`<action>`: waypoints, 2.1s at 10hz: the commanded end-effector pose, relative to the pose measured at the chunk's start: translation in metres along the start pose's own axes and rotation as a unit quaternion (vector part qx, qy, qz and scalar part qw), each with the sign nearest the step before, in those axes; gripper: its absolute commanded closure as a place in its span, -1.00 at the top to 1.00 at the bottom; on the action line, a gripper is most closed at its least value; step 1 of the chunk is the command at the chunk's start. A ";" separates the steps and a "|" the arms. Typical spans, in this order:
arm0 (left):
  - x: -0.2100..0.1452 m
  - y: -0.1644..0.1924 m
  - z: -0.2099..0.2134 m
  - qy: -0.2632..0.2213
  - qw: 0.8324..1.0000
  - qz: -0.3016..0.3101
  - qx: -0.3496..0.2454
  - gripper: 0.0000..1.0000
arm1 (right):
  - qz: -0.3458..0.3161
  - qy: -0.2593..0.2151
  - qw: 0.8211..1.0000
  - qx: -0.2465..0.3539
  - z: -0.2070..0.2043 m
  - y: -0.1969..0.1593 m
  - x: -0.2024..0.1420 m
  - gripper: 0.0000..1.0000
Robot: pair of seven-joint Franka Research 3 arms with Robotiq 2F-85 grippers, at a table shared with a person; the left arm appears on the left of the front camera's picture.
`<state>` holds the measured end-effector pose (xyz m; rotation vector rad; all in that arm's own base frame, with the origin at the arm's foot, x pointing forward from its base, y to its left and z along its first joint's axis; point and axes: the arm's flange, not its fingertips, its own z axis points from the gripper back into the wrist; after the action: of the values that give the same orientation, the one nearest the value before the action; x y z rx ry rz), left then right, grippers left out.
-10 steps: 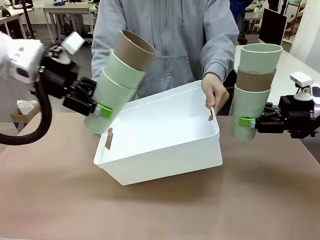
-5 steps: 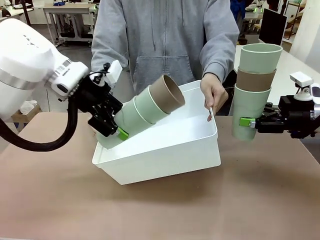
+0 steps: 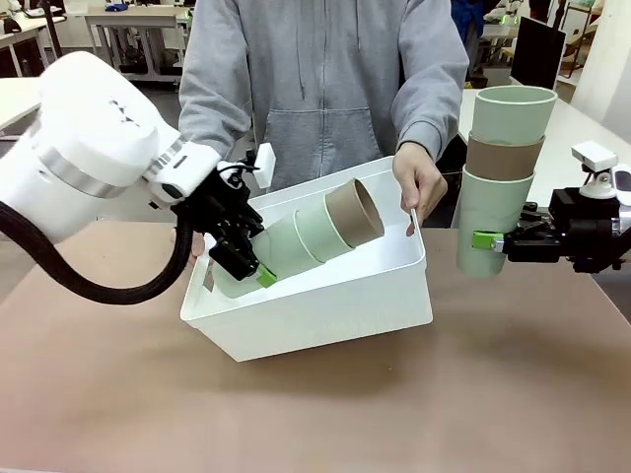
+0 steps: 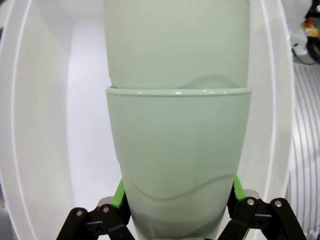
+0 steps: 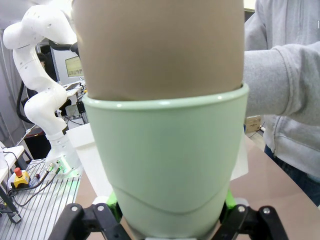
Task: Stack the cups and store them in the basket.
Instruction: Place the stack of Reusable plastic cups into the Pantry Basket.
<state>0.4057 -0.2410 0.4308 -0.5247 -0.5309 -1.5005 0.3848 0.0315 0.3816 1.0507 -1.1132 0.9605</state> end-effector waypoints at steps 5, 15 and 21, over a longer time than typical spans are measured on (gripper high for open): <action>0.011 0.014 -0.057 0.059 0.997 0.004 0.056 0.73 | 0.004 -0.002 1.000 -0.001 0.000 0.001 0.004 0.69; 0.004 0.020 -0.062 0.037 0.999 -0.015 0.029 1.00 | 0.004 -0.002 1.000 -0.001 0.000 0.001 0.004 0.69; -0.010 0.020 0.034 -0.015 1.000 -0.005 -0.009 1.00 | 0.004 -0.002 1.000 -0.001 0.000 0.001 0.004 0.69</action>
<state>0.4290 -0.2324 0.4389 -0.4939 -0.5203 -1.5088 0.3848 0.0315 0.3816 1.0507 -1.1132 0.9603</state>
